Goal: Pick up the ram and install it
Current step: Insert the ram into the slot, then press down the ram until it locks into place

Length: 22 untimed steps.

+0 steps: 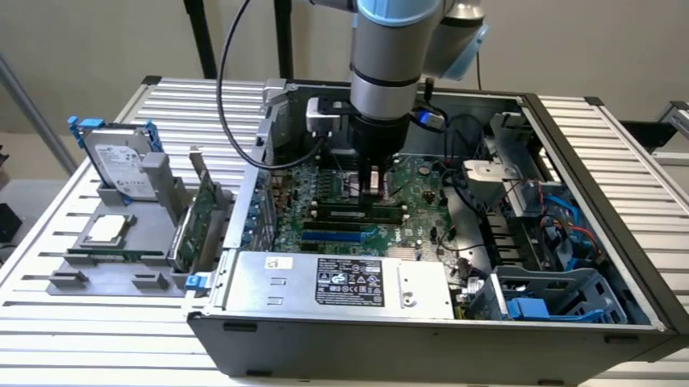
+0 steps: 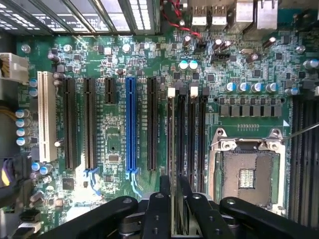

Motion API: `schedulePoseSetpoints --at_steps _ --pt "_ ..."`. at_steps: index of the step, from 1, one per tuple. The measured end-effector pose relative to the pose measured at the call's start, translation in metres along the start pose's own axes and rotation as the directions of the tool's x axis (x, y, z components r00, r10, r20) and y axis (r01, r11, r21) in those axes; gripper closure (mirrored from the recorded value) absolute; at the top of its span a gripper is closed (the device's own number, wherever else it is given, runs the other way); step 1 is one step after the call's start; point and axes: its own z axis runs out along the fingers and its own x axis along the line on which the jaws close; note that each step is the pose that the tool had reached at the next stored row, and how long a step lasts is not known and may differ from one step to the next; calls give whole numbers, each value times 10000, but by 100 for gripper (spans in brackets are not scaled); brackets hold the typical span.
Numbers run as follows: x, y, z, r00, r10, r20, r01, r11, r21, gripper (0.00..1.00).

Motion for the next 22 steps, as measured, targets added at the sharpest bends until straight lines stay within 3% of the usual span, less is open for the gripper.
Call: schedulePoseSetpoints --at_steps 2,3,22 --pt "0 1 -28 10000 0 -1 0 10000 0 0" --pt "0 1 -28 10000 0 3 0 10000 1 100" --pt "0 2 -29 10000 1 2 -1 10000 0 100"
